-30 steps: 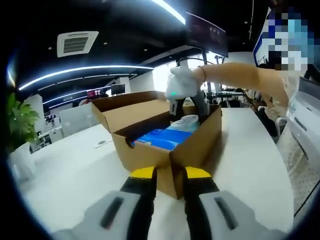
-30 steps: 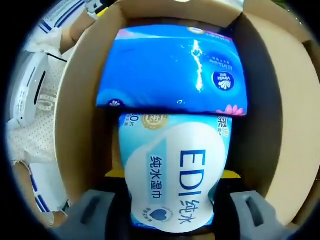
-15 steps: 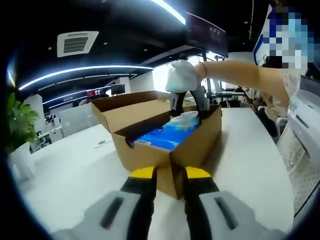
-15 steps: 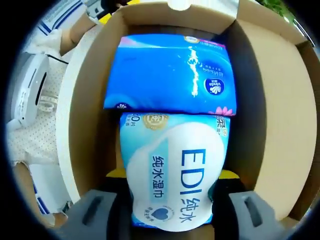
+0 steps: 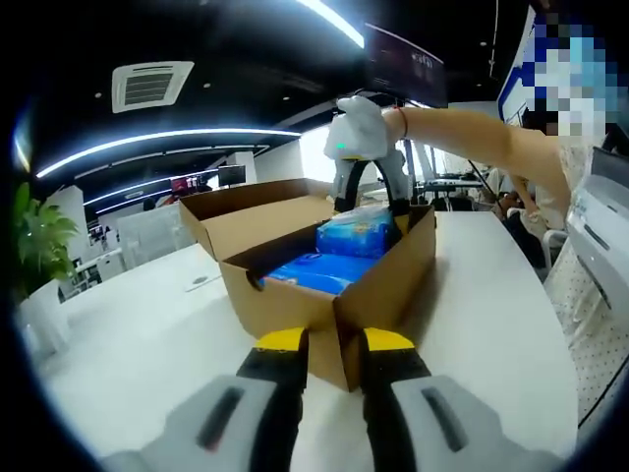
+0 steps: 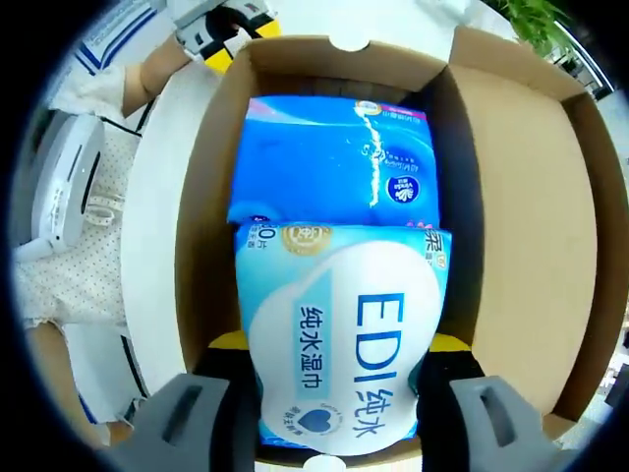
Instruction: Operate the shoe box by opening the lid, removing the specified soft item, and placing it in the target area until the item is outside and the box remains undamaged.
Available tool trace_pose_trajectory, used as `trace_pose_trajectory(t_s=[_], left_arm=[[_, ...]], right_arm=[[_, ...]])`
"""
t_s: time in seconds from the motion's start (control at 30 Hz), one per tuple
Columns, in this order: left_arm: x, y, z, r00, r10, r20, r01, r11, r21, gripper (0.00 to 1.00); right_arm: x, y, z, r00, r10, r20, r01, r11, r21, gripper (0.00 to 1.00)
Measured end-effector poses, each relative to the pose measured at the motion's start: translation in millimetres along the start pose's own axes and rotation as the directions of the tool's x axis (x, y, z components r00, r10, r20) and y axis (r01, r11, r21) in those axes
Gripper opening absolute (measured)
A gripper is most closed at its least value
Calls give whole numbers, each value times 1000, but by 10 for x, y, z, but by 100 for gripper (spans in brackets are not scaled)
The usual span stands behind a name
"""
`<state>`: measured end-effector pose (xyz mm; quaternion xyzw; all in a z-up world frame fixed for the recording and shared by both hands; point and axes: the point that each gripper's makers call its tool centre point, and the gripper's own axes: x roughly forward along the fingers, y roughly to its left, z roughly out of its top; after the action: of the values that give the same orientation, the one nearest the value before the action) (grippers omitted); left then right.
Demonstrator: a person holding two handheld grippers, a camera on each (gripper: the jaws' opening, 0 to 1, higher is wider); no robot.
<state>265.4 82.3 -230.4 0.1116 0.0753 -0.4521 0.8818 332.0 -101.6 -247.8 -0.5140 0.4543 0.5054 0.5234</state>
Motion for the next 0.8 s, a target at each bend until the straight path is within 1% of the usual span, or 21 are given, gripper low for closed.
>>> trace_pose_trajectory(t_s=[0.13,0.23,0.5,0.7,0.8], left_arm=[[2,1,-1,1000,0,0,0,1000,1,20],[3,3,-1,1000,0,-1,0,1000,2,21],[11,4,-4,1000,-1,0,1,1000,0,21],[9,5,-5,1000,-1,-1,1,1000,2,21],[12,2,-12,1000,-2,-3,2,1000,2,21]], right_arm=[[-105,-16,28,1000,-15,10,15,1000,-5,63],[-224,-44,41,999,-30,19,30,1000,5,63],[-476,-60,24,998,-63,16,63,998,16,63],[-585,-28,-35,997,-73,5,73,997,19,63],[-623,-10,-101,997,-76,-5,76,997,32,62]])
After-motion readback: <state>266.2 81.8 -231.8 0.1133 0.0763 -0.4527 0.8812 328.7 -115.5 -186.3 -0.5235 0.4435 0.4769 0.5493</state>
